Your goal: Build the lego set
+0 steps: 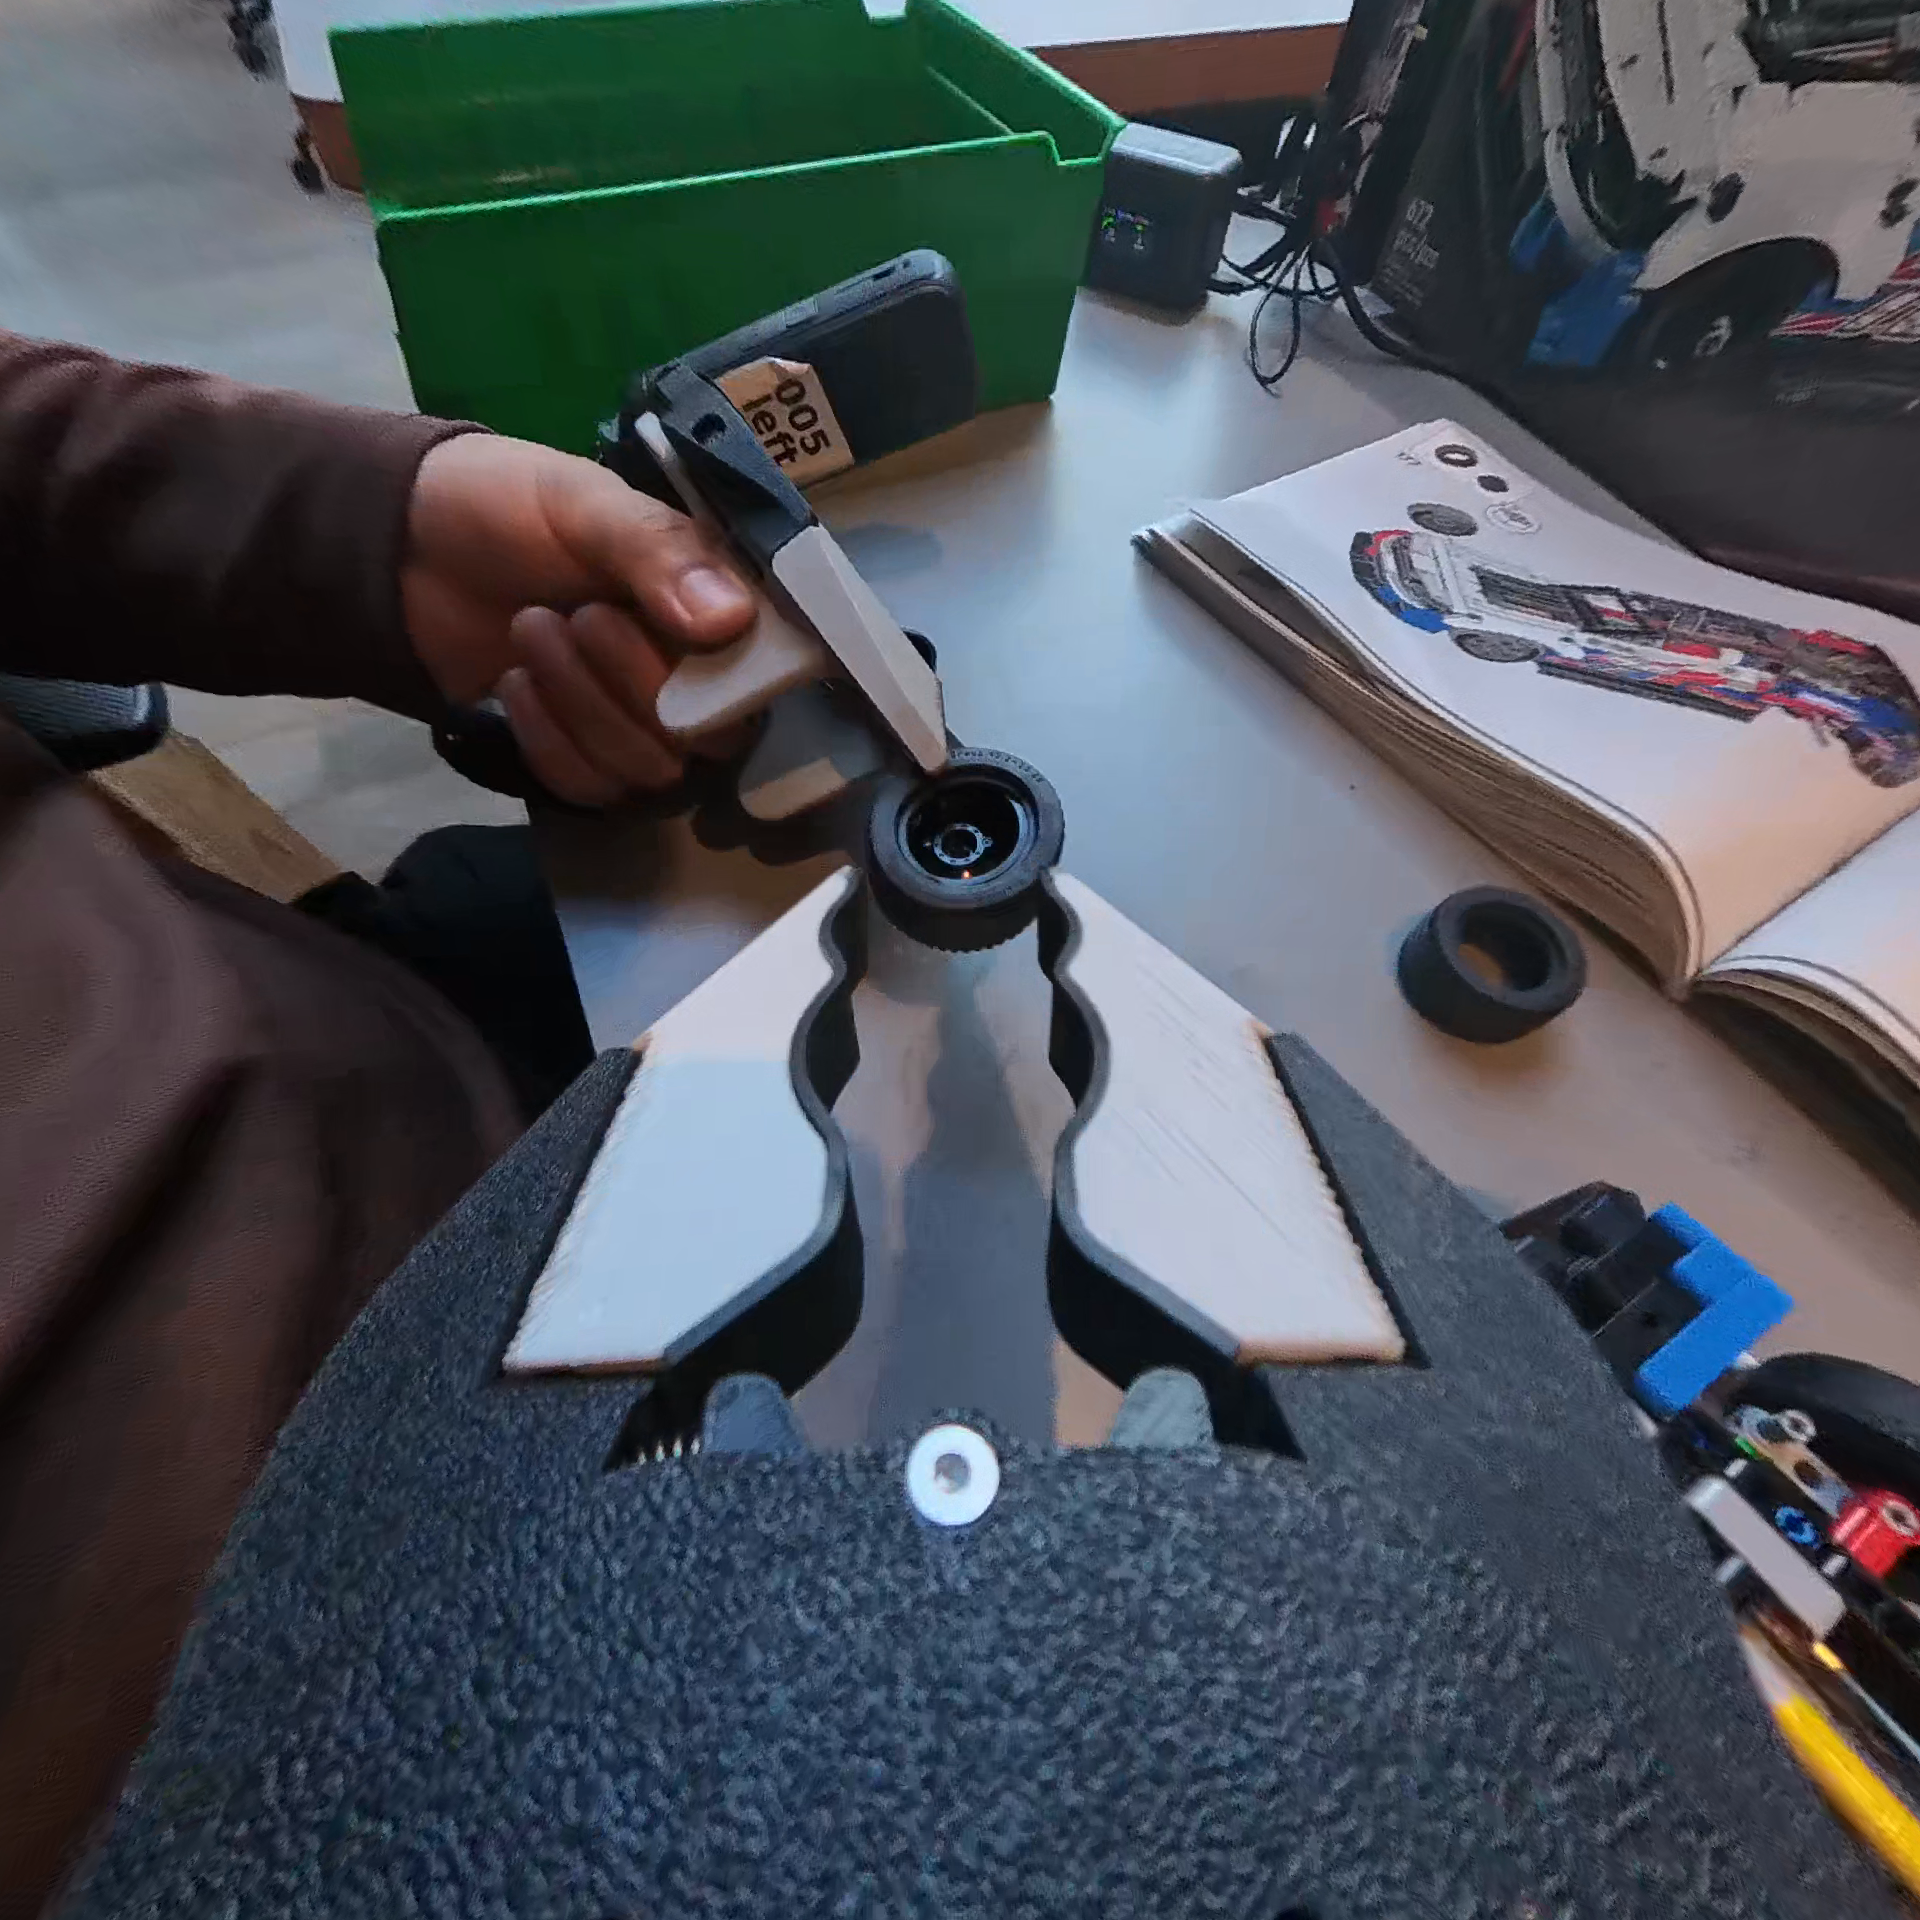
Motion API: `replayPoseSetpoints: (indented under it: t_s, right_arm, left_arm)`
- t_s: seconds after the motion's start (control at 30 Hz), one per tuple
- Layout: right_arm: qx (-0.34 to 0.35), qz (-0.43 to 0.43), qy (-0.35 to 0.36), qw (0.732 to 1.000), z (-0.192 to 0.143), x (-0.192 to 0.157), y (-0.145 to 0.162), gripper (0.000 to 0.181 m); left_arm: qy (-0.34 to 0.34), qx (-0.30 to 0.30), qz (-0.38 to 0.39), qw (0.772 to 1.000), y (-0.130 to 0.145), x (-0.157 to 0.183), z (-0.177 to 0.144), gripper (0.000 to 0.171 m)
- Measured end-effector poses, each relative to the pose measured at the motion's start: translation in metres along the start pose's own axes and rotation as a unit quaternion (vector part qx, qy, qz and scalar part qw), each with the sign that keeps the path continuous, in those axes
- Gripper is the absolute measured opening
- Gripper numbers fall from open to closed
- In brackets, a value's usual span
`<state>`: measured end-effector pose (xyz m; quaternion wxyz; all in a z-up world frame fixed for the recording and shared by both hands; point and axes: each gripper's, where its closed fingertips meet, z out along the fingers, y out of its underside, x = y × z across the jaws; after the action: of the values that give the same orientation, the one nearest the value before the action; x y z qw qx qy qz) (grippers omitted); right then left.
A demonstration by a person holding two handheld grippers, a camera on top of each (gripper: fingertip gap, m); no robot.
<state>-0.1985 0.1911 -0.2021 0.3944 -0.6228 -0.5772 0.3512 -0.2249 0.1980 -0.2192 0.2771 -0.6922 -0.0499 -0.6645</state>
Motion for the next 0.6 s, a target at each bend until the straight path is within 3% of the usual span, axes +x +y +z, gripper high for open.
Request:
replayPoseSetpoints:
  t_s: [0.27, 0.4, 0.6]
  right_arm:
    - [0.035, 0.11, -0.04, 0.992, -0.015, 0.02, -0.007, 0.022]
    - [0.025, 0.068, -0.098, 0.993, -0.011, 0.011, -0.01, 0.016]
    - [-0.065, -0.006, -0.165, 0.984, 0.01, -0.013, 0.014, 0.003]
  left_arm:
    - [0.04, -0.039, -0.032, 0.998, 0.01, 0.01, 0.007, 0.022]
    - [0.019, -0.101, 0.023, 0.994, 0.024, 0.009, 0.012, 0.023]
    - [-0.003, -0.196, 0.088, 0.977, 0.038, 0.005, 0.012, 0.023]
